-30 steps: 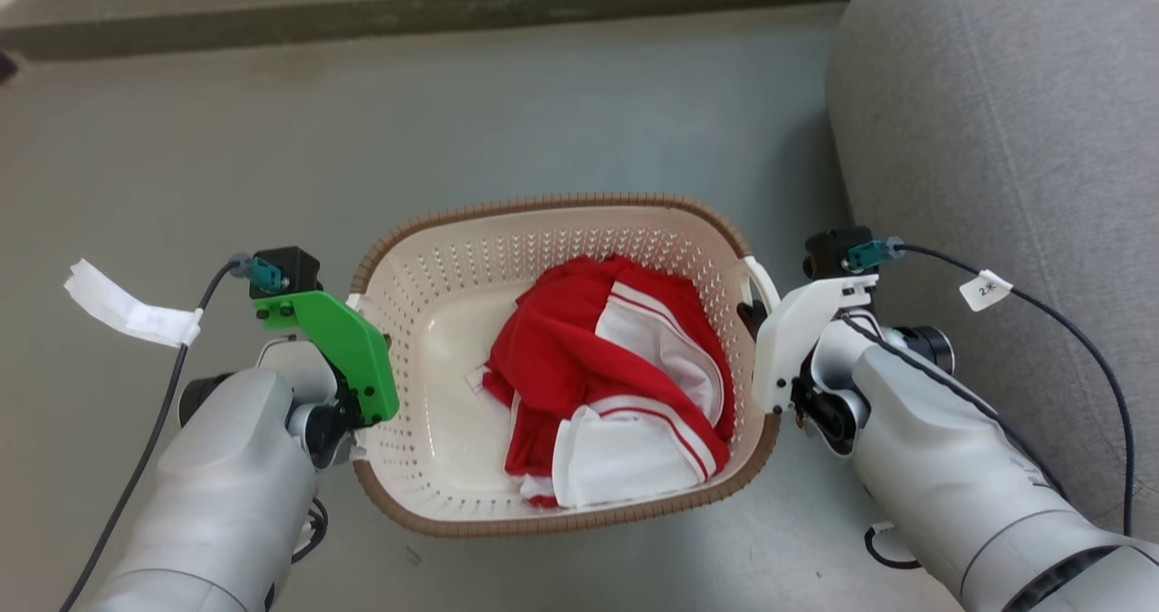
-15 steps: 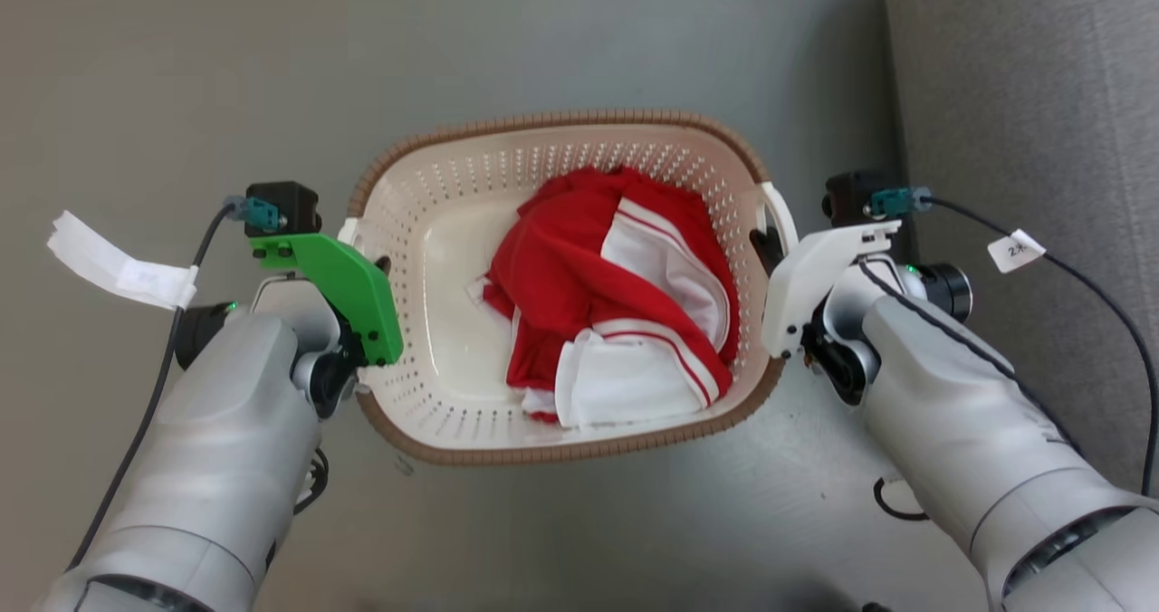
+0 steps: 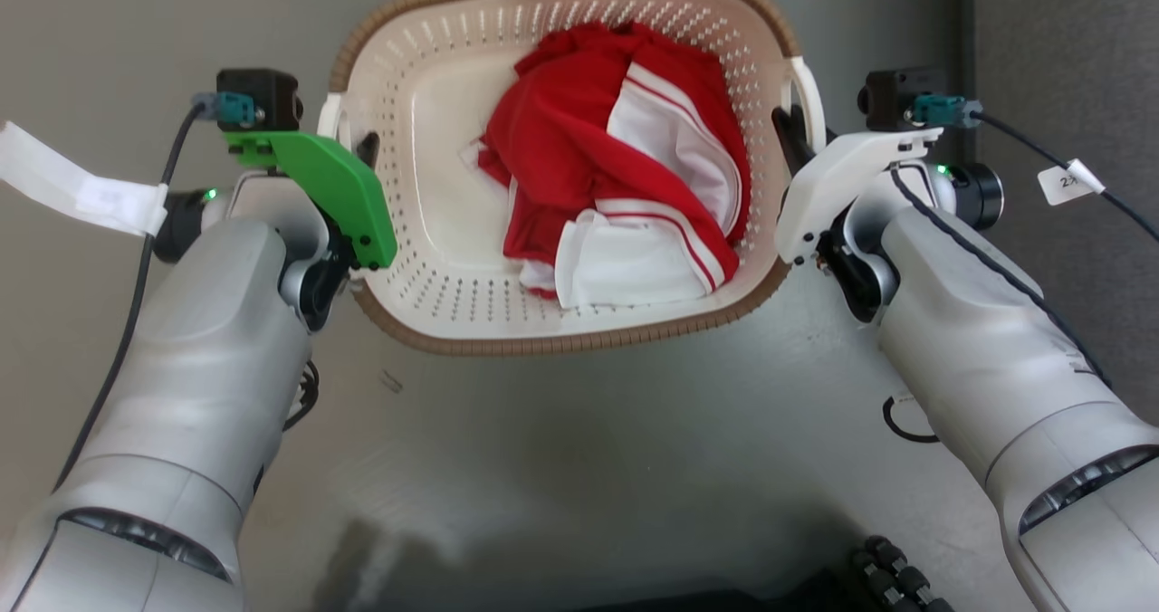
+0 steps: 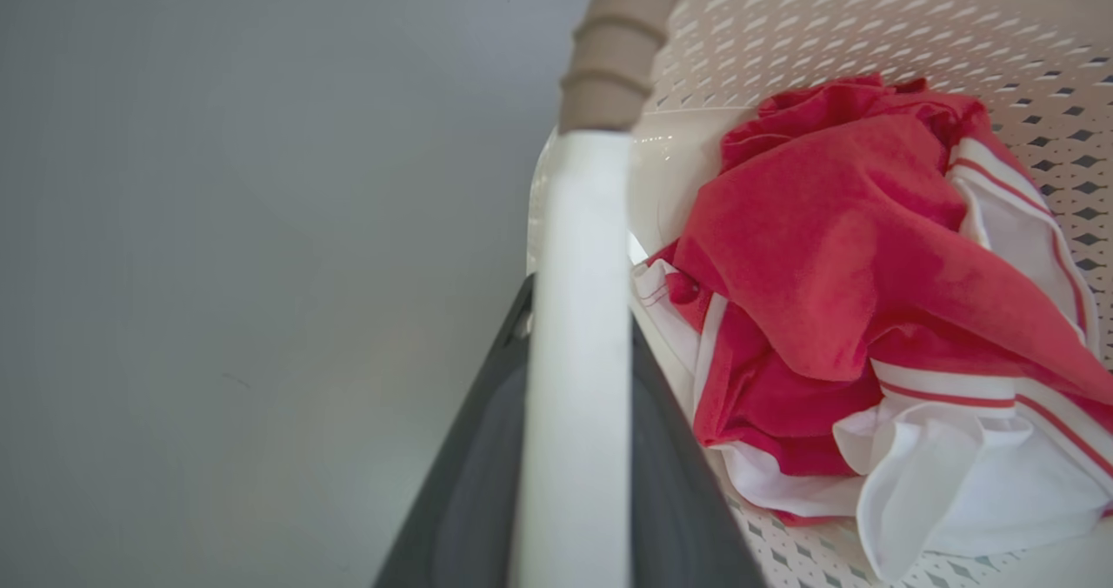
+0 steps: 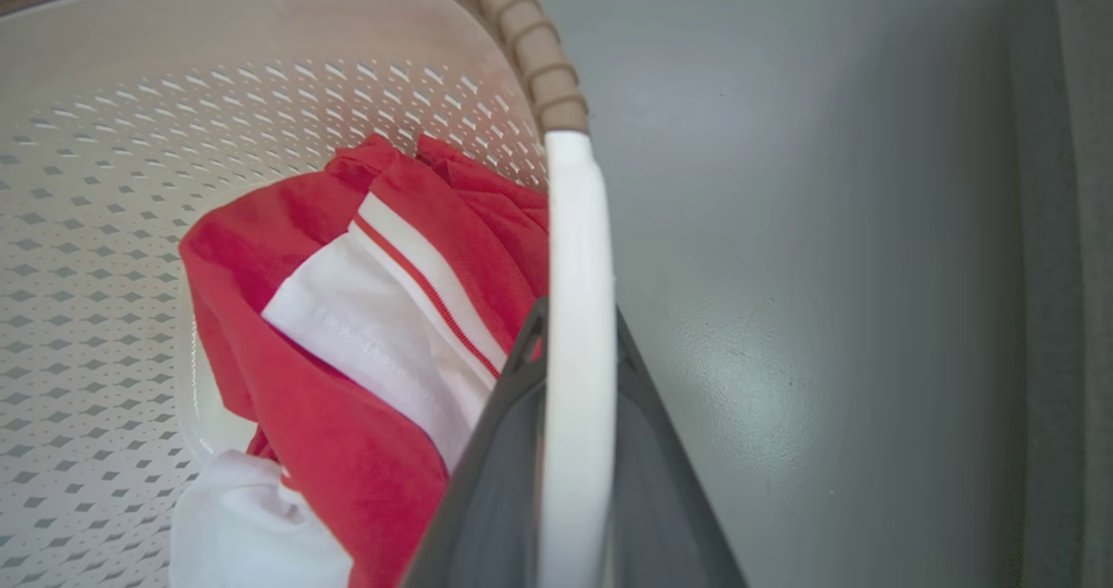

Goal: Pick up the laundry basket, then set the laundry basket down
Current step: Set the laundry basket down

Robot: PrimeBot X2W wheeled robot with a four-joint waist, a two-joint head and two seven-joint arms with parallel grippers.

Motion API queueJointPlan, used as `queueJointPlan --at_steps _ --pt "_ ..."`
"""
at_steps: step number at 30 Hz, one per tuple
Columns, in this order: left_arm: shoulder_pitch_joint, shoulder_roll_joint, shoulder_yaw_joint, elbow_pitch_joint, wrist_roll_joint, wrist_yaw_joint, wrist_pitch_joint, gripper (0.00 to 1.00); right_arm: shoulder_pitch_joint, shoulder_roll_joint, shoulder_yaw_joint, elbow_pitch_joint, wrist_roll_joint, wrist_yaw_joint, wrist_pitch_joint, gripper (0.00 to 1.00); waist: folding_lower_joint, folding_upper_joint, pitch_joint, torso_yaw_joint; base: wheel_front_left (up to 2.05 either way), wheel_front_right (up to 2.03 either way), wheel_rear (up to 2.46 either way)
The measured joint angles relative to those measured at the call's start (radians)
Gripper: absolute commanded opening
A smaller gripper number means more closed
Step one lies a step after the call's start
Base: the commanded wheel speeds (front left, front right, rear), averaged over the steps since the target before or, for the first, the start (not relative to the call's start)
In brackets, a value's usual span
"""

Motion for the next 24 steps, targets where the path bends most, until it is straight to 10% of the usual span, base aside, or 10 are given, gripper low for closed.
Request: queueJointPlan --at_steps 24 --pt "-0.069 -0.016 -0.029 0.046 0.041 -0.006 -0.088 0.00 -0.040 0.006 -0.022 0.034 0.005 0.000 -0.060 0.00 0.0000 0.0000 0.202 0.014 0.00 0.00 0.00"
